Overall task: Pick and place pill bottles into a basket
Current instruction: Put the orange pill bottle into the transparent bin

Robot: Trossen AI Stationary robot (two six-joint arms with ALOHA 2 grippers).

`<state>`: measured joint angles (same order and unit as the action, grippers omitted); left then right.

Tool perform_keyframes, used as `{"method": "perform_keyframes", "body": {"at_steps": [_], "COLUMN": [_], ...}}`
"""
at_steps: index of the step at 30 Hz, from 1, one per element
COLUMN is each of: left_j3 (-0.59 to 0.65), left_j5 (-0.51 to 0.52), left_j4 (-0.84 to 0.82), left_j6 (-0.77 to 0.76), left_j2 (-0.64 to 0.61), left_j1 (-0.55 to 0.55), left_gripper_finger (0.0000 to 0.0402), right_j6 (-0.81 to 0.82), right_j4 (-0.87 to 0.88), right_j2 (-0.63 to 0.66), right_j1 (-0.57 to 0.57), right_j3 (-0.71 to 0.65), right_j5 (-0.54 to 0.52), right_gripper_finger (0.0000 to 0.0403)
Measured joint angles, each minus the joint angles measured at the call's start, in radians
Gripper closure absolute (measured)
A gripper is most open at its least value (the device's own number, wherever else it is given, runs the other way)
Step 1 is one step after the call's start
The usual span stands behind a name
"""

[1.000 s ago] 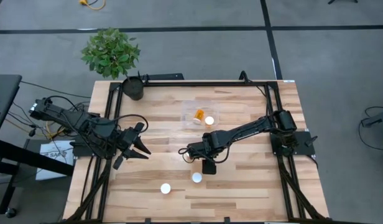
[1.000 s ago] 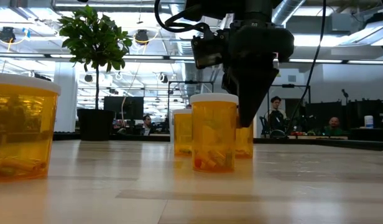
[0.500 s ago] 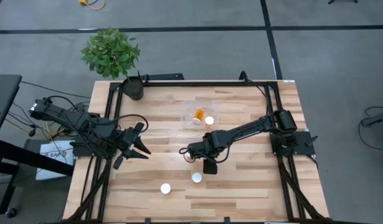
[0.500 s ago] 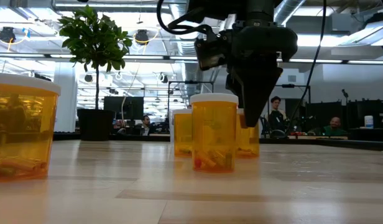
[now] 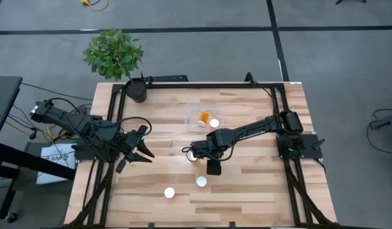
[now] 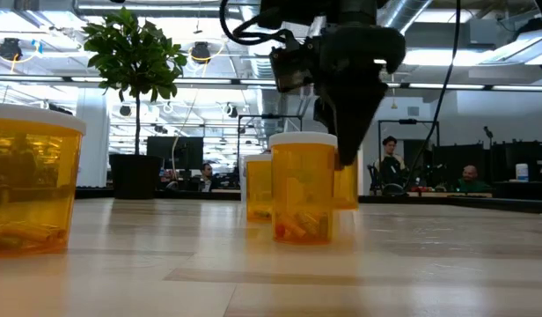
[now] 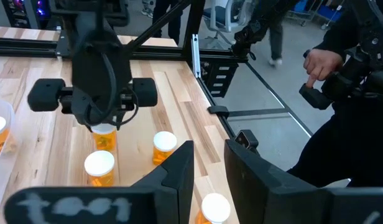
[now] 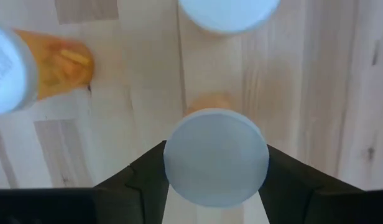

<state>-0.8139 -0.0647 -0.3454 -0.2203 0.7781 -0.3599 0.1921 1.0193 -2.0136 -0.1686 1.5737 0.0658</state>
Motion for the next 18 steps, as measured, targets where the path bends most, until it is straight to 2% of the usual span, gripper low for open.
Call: {"method": "perform_keyframes", "body": {"at_steps": [4, 9, 14, 18], "left_j3": [0.0, 0.0, 0.0, 0.0], "left_j5": [0.0, 0.0, 0.0, 0.0], "left_j4": [0.0, 0.0, 0.0, 0.0], "left_j6": [0.0, 0.0, 0.0, 0.0], "left_j2": [0.0, 0.0, 0.0, 0.0], "left_j1": [0.0, 0.0, 0.0, 0.0], "left_gripper_finger": [0.0324, 0.0324, 0.0324, 0.0324], "right_j6": [-0.024, -0.065, -0.133, -0.169], "right_j4": [0.035, 0.111, 0.174, 0.206], "right_j2": [0.001, 0.001, 0.001, 0.001], "right_j1": [0.021, 0.055, 0.1, 0.147], "right_j3": [0.051, 0.113, 0.176, 0.216], "right_j5": [0.008, 0.012, 0.015, 0.016], "right_gripper_finger": [0.0211, 0.0188, 0.0212, 0.0213]}}
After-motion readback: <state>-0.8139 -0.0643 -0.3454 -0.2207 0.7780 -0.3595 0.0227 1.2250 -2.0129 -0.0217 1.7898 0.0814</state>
